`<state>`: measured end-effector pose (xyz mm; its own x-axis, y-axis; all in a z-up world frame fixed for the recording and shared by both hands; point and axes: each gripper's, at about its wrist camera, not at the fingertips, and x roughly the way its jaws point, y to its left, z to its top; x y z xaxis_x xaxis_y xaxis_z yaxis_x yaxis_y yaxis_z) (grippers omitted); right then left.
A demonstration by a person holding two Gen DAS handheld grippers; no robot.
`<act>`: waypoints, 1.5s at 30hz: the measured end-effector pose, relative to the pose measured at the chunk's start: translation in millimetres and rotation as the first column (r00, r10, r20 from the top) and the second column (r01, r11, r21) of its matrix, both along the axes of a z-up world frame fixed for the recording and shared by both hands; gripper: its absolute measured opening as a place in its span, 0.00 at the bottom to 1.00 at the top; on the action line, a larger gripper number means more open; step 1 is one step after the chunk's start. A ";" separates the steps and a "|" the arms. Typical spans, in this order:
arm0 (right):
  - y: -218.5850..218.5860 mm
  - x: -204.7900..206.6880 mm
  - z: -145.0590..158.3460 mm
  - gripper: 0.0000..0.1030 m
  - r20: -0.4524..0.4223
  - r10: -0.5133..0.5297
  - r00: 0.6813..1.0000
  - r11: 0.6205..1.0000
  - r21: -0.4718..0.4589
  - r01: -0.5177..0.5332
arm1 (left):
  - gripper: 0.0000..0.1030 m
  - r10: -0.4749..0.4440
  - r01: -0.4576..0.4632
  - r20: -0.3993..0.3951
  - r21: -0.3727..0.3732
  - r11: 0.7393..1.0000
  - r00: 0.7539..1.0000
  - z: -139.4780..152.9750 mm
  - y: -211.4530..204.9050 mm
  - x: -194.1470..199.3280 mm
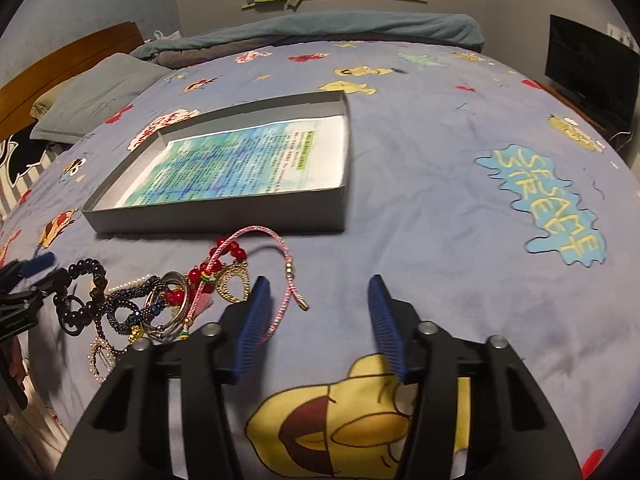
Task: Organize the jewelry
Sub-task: 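Close left tool on black bead bracelet while right tool grips pink cord bracelet, then carry black bead bracelet in left tool while right tool carries pink bracelet to box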
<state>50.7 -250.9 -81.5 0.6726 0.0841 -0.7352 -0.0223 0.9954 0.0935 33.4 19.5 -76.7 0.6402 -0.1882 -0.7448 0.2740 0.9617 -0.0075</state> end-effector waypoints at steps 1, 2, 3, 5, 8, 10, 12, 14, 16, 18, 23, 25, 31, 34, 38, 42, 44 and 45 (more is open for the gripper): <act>1.2 1.3 -1.0 0.44 0.000 0.006 1.000 1.000 0.000 -0.006 | 0.49 -0.014 0.014 -0.014 -0.011 1.000 1.000 -2.9 -1.2 1.1; 2.9 3.1 -2.4 0.42 0.003 0.015 1.000 1.000 -0.004 -0.015 | 0.44 -0.022 0.021 -0.023 -0.017 1.000 1.000 -4.9 -2.5 1.6; 4.6 4.9 -3.1 0.39 0.003 0.019 1.000 1.000 -0.006 -0.019 | 0.43 -0.026 0.025 -0.030 -0.015 1.000 0.999 -6.8 -3.8 2.9; 5.0 9.0 -6.2 0.35 0.003 0.023 1.000 1.000 -0.004 -0.023 | 0.38 -0.030 0.031 -0.030 0.009 0.999 0.999 -9.5 -7.9 4.7; 4.1 13.7 -10.6 0.28 0.006 0.017 1.000 1.000 0.000 -0.017 | 0.27 -0.044 0.045 -0.039 0.027 0.999 0.998 -13.7 -12.6 8.6; 3.7 15.9 -12.8 0.22 0.010 0.018 1.000 1.000 0.003 -0.018 | 0.22 -0.056 0.057 -0.041 0.034 0.998 0.998 -16.2 -15.3 11.2; 2.2 17.3 -14.5 0.17 0.007 0.022 1.000 0.999 0.028 -0.022 | 0.17 -0.067 0.068 -0.032 0.050 0.996 0.997 -17.1 -18.6 11.2; 2.3 17.0 -14.3 0.10 0.011 0.029 1.000 0.999 0.043 -0.029 | 0.15 -0.071 0.072 -0.016 0.069 0.995 0.997 -16.5 -21.5 9.1; 3.2 16.0 -13.6 0.05 0.014 0.039 0.999 0.998 0.052 -0.040 | 0.15 -0.074 0.075 -0.006 0.078 0.994 0.997 -14.8 -22.5 7.2; 4.2 13.8 -12.6 0.05 0.027 0.043 0.999 0.997 0.056 -0.044 | 0.15 -0.075 0.074 0.005 0.075 0.994 0.997 -10.7 -21.6 6.3; 5.8 6.3 -3.9 0.05 0.060 0.049 0.997 0.996 0.068 -0.053 | 0.15 -0.077 0.074 0.057 0.054 0.996 0.995 6.6 -19.5 -4.8; 7.9 1.0 4.6 0.05 0.085 0.053 0.995 0.996 0.062 -0.058 | 0.15 -0.086 0.082 0.080 0.050 0.995 0.993 15.4 -19.4 -10.3; 13.0 -15.0 36.6 0.05 0.167 0.079 0.983 0.996 0.036 -0.087 | 0.15 -0.098 0.093 0.150 0.042 0.995 0.984 44.1 -19.2 -21.1; 16.2 -21.2 57.8 0.05 0.213 0.102 0.972 0.994 0.020 -0.109 | 0.15 -0.101 0.096 0.183 0.037 0.995 0.978 61.1 -17.3 -23.7; 19.4 -27.3 85.7 0.05 0.279 0.126 0.952 0.992 -0.009 -0.129 | 0.15 -0.093 0.085 0.229 0.043 0.995 0.969 83.2 -14.8 -26.2; 20.3 -28.7 108.5 0.05 0.329 0.131 0.935 0.991 -0.018 -0.132 | 0.15 -0.088 0.078 0.261 0.049 0.996 0.961 104.5 -11.0 -22.3; 20.8 -26.4 119.2 0.05 0.350 0.134 0.927 0.991 -0.029 -0.133 | 0.15 -0.087 0.080 0.276 0.038 0.996 0.957 115.1 -8.7 -19.0; 21.7 -24.5 124.4 0.05 0.361 0.137 0.923 0.990 -0.038 -0.132 | 0.15 -0.089 0.083 0.280 0.033 0.996 0.956 119.0 -8.3 -17.2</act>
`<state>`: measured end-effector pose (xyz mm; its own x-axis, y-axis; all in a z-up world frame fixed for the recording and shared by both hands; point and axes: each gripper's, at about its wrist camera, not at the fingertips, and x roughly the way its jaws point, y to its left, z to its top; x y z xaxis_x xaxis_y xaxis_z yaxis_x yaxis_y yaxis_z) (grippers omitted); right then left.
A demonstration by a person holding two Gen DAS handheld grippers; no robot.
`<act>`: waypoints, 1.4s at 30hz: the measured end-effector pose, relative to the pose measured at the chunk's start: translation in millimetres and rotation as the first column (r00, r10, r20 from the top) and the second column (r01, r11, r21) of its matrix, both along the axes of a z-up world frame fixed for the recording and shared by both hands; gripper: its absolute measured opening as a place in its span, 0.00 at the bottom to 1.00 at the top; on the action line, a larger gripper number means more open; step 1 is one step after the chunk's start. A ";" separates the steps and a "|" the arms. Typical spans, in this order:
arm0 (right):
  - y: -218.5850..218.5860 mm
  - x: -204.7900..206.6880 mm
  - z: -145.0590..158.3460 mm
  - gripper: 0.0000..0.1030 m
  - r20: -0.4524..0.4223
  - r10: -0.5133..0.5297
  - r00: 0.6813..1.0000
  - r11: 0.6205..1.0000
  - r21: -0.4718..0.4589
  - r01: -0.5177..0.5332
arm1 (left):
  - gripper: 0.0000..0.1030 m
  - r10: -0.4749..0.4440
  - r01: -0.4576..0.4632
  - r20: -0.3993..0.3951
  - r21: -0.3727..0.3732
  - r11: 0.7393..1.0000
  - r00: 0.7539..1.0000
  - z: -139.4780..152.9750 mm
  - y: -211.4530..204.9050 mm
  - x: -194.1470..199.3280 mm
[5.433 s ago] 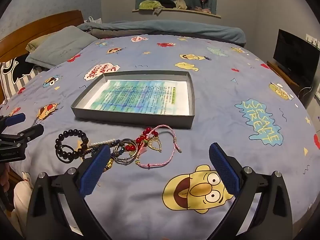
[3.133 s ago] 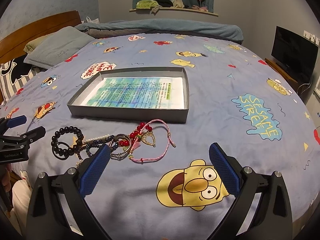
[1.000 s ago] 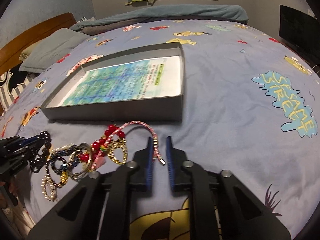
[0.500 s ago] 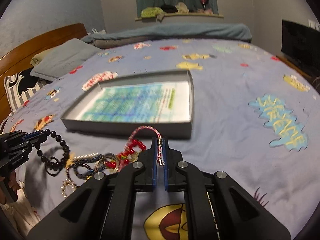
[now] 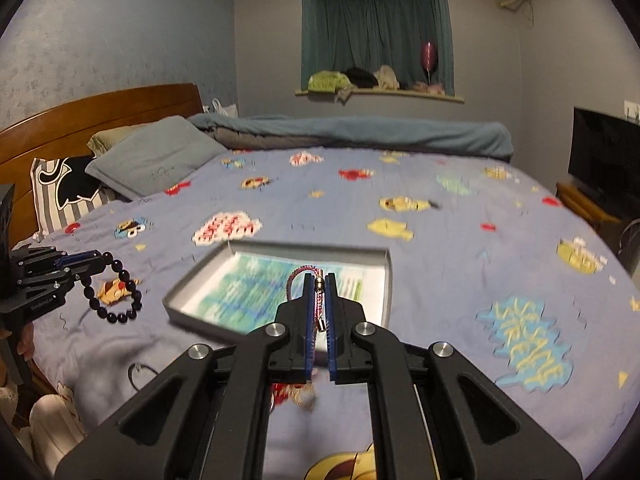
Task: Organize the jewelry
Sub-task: 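Carry black bead bracelet in left tool while right tool carries pink bracelet to box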
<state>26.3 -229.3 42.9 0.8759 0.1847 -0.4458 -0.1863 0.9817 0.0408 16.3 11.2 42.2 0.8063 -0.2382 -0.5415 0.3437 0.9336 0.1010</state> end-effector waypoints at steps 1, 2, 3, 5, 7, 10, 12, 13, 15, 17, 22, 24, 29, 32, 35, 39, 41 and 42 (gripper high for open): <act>0.9 1.2 3.3 0.05 0.009 -0.001 1.000 1.000 -0.005 0.001 | 0.15 -0.003 0.003 0.004 -0.004 1.000 1.000 3.7 0.5 2.2; 0.8 4.1 7.7 0.05 0.018 -0.001 1.000 1.000 -0.008 0.001 | 0.15 -0.005 0.006 0.008 -0.008 1.000 1.000 7.5 0.2 5.2; 0.4 8.1 11.6 0.05 0.021 0.000 1.000 1.000 -0.005 0.000 | 0.15 -0.008 0.008 0.013 -0.007 1.000 1.000 11.3 -1.0 9.6; -1.2 17.0 17.2 0.05 0.021 -0.001 1.000 1.000 0.008 0.001 | 0.15 -0.015 0.015 0.018 -0.004 1.000 1.000 16.7 -4.1 17.0; -2.9 26.2 20.8 0.05 0.020 -0.005 1.000 1.000 0.019 0.005 | 0.15 -0.021 0.021 0.021 0.001 1.000 1.000 19.8 -8.3 26.0; -3.6 43.8 21.9 0.05 0.022 -0.016 1.000 1.000 0.025 0.016 | 0.15 -0.028 0.028 0.014 -0.004 1.000 0.999 20.7 -16.3 45.9; -4.1 57.9 19.7 0.05 0.017 -0.027 1.000 0.999 0.027 0.026 | 0.15 -0.052 0.052 -0.001 -0.024 0.998 0.999 18.7 -22.1 62.4; -4.1 65.6 18.2 0.05 0.011 -0.030 1.000 0.999 0.030 0.029 | 0.15 -0.060 0.060 -0.006 -0.027 0.998 0.998 16.9 -27.3 72.8; -4.1 84.5 11.2 0.05 -0.012 -0.038 0.999 0.998 0.039 0.039 | 0.15 -0.072 0.072 -0.017 -0.034 0.997 0.997 13.2 -35.5 88.6; -3.4 101.5 3.9 0.05 -0.028 -0.041 0.999 0.998 0.046 0.042 | 0.15 -0.097 0.094 -0.041 -0.066 0.993 0.994 8.6 -44.3 107.3; -5.0 140.6 -14.9 0.05 -0.070 -0.048 0.996 0.996 0.069 0.053 | 0.15 -0.137 0.130 -0.069 -0.096 0.987 0.988 -8.6 -68.4 147.2; -9.2 158.5 -25.0 0.05 -0.103 -0.053 0.993 0.994 0.095 0.062 | 0.15 -0.131 0.123 -0.083 -0.098 0.988 0.988 -17.1 -74.0 158.4; -21.7 188.9 -49.1 0.05 -0.170 -0.117 0.978 0.988 0.084 0.132 | 0.15 -0.093 0.076 -0.171 -0.107 0.991 0.981 -47.8 -71.8 190.1; -29.4 200.8 -59.3 0.05 -0.205 -0.146 0.968 0.984 0.070 0.163 | 0.15 -0.069 0.043 -0.216 -0.123 0.991 0.974 -63.6 -59.8 200.6; -32.1 212.3 -70.4 0.05 -0.249 -0.168 0.954 0.983 0.035 0.182 | 0.15 -0.039 0.005 -0.258 -0.130 0.991 0.965 -75.8 -49.4 209.4; -25.4 222.3 -83.7 0.05 -0.304 -0.174 0.937 0.984 -0.024 0.175 | 0.15 -0.002 -0.038 -0.325 -0.116 0.993 0.946 -92.1 -41.8 220.7; -18.0 223.5 -88.9 0.05 -0.310 -0.166 0.936 0.986 -0.054 0.157 | 0.15 0.000 -0.043 -0.350 -0.115 0.992 0.937 -99.4 -40.9 223.9; -15.0 224.4 -91.2 0.05 -0.309 -0.163 0.937 0.987 -0.068 0.149 | 0.15 0.001 -0.045 -0.355 -0.114 0.992 0.935 -102.4 -41.2 225.7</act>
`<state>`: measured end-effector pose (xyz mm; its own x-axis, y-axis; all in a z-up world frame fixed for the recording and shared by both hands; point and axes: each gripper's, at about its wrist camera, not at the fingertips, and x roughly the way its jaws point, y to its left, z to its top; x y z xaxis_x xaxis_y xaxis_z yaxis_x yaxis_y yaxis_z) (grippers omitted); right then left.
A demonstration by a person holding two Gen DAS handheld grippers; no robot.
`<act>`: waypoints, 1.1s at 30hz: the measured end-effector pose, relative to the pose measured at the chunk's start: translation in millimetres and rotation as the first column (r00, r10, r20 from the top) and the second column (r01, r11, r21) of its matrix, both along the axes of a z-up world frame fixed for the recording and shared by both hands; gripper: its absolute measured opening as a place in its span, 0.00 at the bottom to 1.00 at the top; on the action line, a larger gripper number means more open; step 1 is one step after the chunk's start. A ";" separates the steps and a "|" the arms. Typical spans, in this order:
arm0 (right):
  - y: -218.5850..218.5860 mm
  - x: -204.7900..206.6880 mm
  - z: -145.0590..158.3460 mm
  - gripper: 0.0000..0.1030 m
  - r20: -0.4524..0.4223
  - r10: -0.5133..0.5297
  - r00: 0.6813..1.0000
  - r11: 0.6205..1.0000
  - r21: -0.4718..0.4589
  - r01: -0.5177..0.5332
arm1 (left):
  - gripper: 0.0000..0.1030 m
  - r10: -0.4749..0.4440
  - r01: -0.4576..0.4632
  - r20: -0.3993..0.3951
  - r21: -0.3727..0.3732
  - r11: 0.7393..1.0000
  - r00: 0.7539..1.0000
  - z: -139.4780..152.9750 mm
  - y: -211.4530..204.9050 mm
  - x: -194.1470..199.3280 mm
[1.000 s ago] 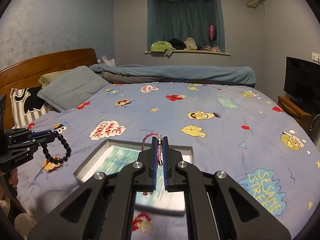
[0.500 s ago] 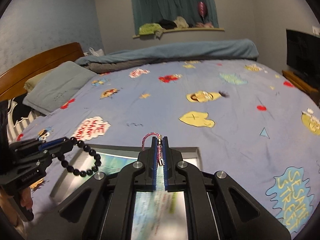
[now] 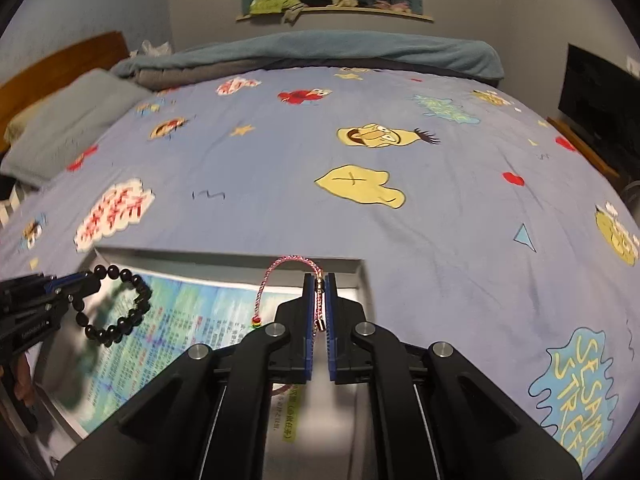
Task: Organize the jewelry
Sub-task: 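Carry black bead bracelet in left tool while right tool carries pink bracelet to box, then open left tool over the box while right tool releases the pink bracelet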
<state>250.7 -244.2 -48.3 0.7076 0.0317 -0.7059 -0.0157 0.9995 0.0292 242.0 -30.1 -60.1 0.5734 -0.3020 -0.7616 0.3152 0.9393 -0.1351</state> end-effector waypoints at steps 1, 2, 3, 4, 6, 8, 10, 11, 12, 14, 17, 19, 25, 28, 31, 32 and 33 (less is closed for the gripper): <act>4.1 0.4 -2.1 0.05 -0.006 0.014 1.000 1.000 -0.015 -0.014 | 0.15 -0.002 0.002 -0.005 0.002 1.000 1.000 -2.8 -0.7 0.2; 5.9 1.7 -3.3 0.05 -0.012 0.023 1.000 1.000 -0.020 -0.023 | 0.15 -0.003 0.003 -0.007 0.008 1.000 1.000 -5.0 -1.7 1.5; 8.1 1.4 -4.1 0.05 -0.020 0.032 0.999 0.999 -0.023 -0.033 | 0.15 -0.003 0.003 -0.008 0.022 1.000 1.000 -6.5 -3.0 1.6; 10.4 1.8 -5.3 0.05 -0.027 0.046 0.999 0.999 -0.027 -0.047 | 0.15 -0.003 0.003 -0.012 0.033 0.999 1.000 -7.5 -4.1 1.8; 13.4 0.4 -4.9 0.05 -0.027 0.056 0.998 0.998 -0.038 -0.057 | 0.16 0.000 0.000 -0.019 0.034 0.999 1.000 -7.3 -3.7 2.9; 13.4 -0.1 -4.9 0.07 -0.029 0.057 0.998 0.998 -0.037 -0.058 | 0.31 0.001 -0.001 -0.011 0.024 1.000 1.000 -5.1 -2.7 2.0; 12.2 -1.1 -4.6 0.27 -0.027 0.058 0.998 0.998 -0.026 -0.058 | 0.41 0.006 -0.006 0.008 0.019 1.000 1.000 -2.0 -1.5 -0.6; 12.1 -1.9 -3.5 0.31 -0.022 0.058 0.998 0.998 -0.025 -0.058 | 0.44 0.008 -0.008 0.016 0.020 1.000 1.000 -0.9 -1.7 -1.4; 11.9 -3.2 -2.9 0.35 -0.016 0.058 0.998 0.998 -0.025 -0.059 | 0.45 0.009 -0.009 0.019 0.018 1.000 1.000 0.0 -1.4 -2.2; 11.8 -4.7 -1.7 0.40 -0.012 0.062 0.998 0.998 -0.018 -0.062 | 0.52 0.005 -0.005 0.027 0.015 1.000 1.000 2.9 -1.9 -4.8; 12.1 -9.6 1.8 0.59 0.002 0.069 0.998 0.998 -0.004 -0.069 | 0.67 0.005 -0.007 0.058 0.031 1.000 0.998 9.6 -3.6 -12.2; 12.6 -15.9 6.5 0.74 0.023 0.075 0.997 0.997 0.000 -0.075 | 0.76 0.007 -0.010 0.082 0.041 0.999 0.997 15.5 -3.8 -18.1; 11.0 -37.1 24.3 0.94 0.063 0.066 0.996 0.998 0.017 -0.067 | 0.89 0.018 -0.024 0.133 0.051 0.998 0.991 36.1 -1.0 -39.8; 9.9 -52.1 34.7 0.94 0.082 0.058 0.995 0.998 0.016 -0.059 | 0.92 0.033 -0.041 0.153 0.048 0.998 0.988 46.2 3.6 -52.0; 9.9 -66.0 42.1 0.95 0.091 0.053 0.994 0.998 0.011 -0.054 | 0.92 0.046 -0.053 0.159 0.041 0.998 0.986 56.0 7.9 -64.0; 10.2 -71.8 44.7 0.95 0.090 0.050 0.995 0.999 0.006 -0.050 | 0.92 0.051 -0.059 0.164 0.041 0.997 0.985 59.4 9.3 -68.7; 10.6 -76.9 46.8 0.95 0.087 0.047 0.995 0.999 0.004 -0.048 | 0.92 0.055 -0.063 0.169 0.042 0.997 0.984 61.9 10.5 -72.7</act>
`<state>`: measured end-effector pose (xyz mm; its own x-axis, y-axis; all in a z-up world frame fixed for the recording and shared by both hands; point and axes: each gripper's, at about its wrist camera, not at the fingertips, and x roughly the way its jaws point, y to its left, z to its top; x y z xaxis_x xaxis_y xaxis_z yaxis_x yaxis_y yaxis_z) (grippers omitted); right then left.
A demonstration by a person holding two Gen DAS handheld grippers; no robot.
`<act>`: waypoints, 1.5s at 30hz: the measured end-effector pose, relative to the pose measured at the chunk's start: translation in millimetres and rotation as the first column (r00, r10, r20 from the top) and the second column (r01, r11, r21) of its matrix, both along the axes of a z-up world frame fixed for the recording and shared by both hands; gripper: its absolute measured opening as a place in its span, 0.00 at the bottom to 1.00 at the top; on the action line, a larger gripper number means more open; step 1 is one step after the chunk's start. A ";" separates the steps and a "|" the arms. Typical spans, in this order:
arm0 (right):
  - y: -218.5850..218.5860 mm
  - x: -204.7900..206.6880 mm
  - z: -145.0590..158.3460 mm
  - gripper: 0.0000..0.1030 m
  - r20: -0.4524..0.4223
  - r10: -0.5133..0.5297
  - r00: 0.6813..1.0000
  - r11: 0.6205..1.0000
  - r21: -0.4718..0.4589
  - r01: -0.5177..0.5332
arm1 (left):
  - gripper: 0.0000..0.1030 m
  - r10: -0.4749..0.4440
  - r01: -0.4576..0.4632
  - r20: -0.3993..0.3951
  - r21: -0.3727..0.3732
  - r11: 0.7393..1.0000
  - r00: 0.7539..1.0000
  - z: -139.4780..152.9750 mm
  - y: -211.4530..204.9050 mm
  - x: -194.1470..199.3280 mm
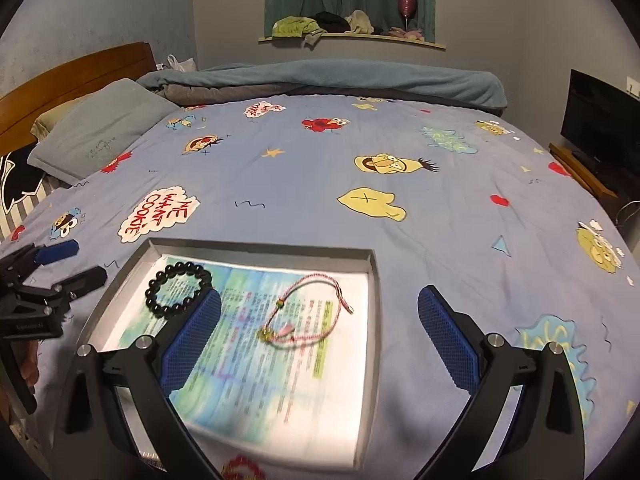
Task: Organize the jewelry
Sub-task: 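Open left tool over the box while right tool releases the pink bracelet, then move left tool to black hair tie while right tool returns over jewelry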
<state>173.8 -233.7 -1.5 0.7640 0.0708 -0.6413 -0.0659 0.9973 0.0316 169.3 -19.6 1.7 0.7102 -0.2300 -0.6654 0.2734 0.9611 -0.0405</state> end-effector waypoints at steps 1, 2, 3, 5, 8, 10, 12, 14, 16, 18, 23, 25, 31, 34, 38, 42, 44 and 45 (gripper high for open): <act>0.2 -4.3 1.3 0.95 -0.002 -0.003 1.000 1.000 -0.001 0.003 | 0.93 0.006 -0.006 0.007 -0.001 1.000 1.000 4.4 1.9 -6.9; 0.3 -11.1 3.4 0.95 -0.006 -0.007 1.000 1.000 -0.001 0.007 | 0.93 0.006 -0.006 0.010 -0.004 1.000 1.000 7.3 2.8 -12.7; 0.5 -15.9 4.7 0.95 -0.008 -0.007 1.000 1.000 0.000 0.007 | 0.93 0.004 -0.004 0.012 -0.006 1.000 1.000 9.2 3.9 -18.0; 1.8 -28.3 8.4 0.95 -0.009 -0.004 1.000 1.000 0.003 0.004 | 0.93 0.002 -0.002 0.016 0.000 1.000 1.000 13.1 6.3 -29.8; 2.7 -44.8 15.1 0.95 0.001 -0.001 1.000 1.000 0.004 0.001 | 0.93 0.012 -0.012 0.022 0.013 1.000 1.000 20.2 9.7 -46.5; 4.4 -54.3 18.9 0.95 0.006 0.001 1.000 1.000 0.007 -0.001 | 0.93 0.027 -0.027 0.023 0.017 0.999 0.999 23.8 12.4 -58.0; 5.8 -63.9 23.9 0.95 0.015 0.004 1.000 1.000 0.015 -0.004 | 0.93 0.027 -0.028 0.020 0.018 0.999 0.999 25.6 13.5 -67.2; 8.9 -73.3 29.1 0.95 0.028 0.012 1.000 1.000 0.010 -0.012 | 0.93 0.023 -0.023 0.020 0.021 1.000 1.000 28.1 14.2 -76.5; 11.6 -82.2 33.2 0.95 0.039 0.019 0.999 1.000 -0.001 -0.019 | 0.93 0.023 -0.024 0.028 0.032 0.999 0.999 30.5 15.0 -85.1; 12.6 -89.0 36.6 0.95 0.049 0.025 0.999 1.000 -0.003 -0.025 | 0.93 0.022 -0.024 0.034 0.041 0.999 0.999 33.7 16.3 -94.4; 12.2 -105.5 41.1 0.95 0.066 0.028 0.997 1.000 0.002 -0.028 | 0.93 0.021 -0.023 0.038 0.048 0.999 0.999 40.7 19.3 -113.0; 11.0 -112.6 41.3 0.95 0.072 0.030 0.997 1.000 0.006 -0.031 | 0.93 0.017 -0.019 0.039 0.054 0.998 0.999 41.5 21.0 -119.8; 10.0 -135.6 37.4 0.95 0.090 0.031 0.995 0.999 -0.019 -0.030 | 0.93 0.020 -0.023 0.044 0.066 0.998 0.999 40.4 26.2 -143.8; 10.6 -143.6 32.7 0.95 0.083 0.032 0.996 0.999 -0.030 -0.029 | 0.93 0.032 -0.035 0.048 0.066 0.997 0.998 36.7 29.8 -154.9; 9.2 -155.2 26.8 0.95 0.087 0.026 0.996 0.999 -0.021 -0.024 | 0.93 0.045 -0.048 0.047 0.060 0.997 0.998 29.3 34.6 -165.4; 11.5 -162.0 18.9 0.95 0.082 0.025 0.996 0.999 -0.036 -0.022 | 0.93 0.048 -0.049 0.024 0.046 0.998 0.999 17.8 40.0 -171.9; 12.5 -164.0 13.7 0.95 0.073 0.025 0.997 0.999 -0.044 -0.022 | 0.93 0.050 -0.051 0.025 0.062 0.997 0.998 12.4 41.8 -174.7; 12.7 -164.5 11.2 0.95 0.066 0.025 0.998 0.999 -0.045 -0.022 | 0.93 0.053 -0.054 0.024 0.070 0.996 0.998 9.0 43.2 -176.1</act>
<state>9.3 -221.0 9.7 0.8034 0.0623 -0.5922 -0.0900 0.9958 -0.0173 -6.8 23.6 10.7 0.7348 -0.1446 -0.6627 0.2217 0.9746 0.0331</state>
